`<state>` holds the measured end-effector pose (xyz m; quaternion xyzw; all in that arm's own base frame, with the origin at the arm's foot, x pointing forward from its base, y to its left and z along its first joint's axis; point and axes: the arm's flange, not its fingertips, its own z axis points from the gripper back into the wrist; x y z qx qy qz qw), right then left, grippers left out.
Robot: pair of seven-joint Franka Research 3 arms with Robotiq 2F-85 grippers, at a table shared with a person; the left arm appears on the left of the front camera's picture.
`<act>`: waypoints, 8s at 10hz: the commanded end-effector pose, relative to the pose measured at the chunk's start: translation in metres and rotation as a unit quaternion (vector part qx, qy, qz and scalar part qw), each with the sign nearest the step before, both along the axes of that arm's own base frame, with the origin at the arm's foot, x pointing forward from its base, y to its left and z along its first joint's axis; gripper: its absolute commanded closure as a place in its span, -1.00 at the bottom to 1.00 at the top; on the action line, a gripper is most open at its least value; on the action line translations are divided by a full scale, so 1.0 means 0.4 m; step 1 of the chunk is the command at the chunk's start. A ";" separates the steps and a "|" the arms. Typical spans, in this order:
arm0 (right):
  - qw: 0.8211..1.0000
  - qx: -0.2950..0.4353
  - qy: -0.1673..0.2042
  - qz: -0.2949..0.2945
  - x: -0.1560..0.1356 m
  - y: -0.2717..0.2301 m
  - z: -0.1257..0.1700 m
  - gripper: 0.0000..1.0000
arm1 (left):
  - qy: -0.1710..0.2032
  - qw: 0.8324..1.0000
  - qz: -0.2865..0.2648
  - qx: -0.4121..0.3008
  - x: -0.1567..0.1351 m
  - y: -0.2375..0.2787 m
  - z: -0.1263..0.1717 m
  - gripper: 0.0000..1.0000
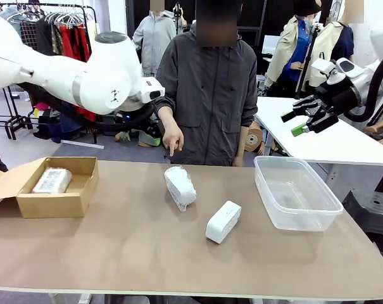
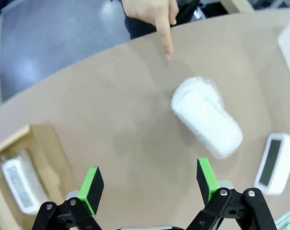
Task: Separate and place wrapped and unwrapped clocks.
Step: Pick up the Digital clock indicated by the person, then if the picked Digital clock is wrapped, place it in the Package Box ; if not, place it in the Organizing box.
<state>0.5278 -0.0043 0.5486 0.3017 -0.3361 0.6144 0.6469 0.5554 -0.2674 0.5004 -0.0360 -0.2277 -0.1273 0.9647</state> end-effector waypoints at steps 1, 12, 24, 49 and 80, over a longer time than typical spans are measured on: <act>1.000 0.001 -0.002 -0.001 -0.006 0.000 0.002 -1.00 | -0.017 0.995 0.071 -0.060 0.027 -0.054 -0.029 -1.00; 1.000 0.001 -0.002 -0.001 -0.006 0.000 0.002 -1.00 | 0.012 0.986 0.112 -0.121 0.052 -0.079 -0.115 -1.00; 1.000 0.001 -0.002 -0.001 -0.006 0.000 0.002 -1.00 | 0.125 0.946 0.230 -0.192 0.141 -0.142 -0.257 -1.00; 1.000 0.001 -0.002 -0.001 -0.006 0.000 0.002 -1.00 | 0.191 0.961 0.142 -0.139 0.115 -0.206 -0.292 1.00; 1.000 0.001 -0.002 -0.001 -0.006 0.000 0.002 -1.00 | 0.173 0.979 0.072 0.078 0.020 -0.113 0.349 1.00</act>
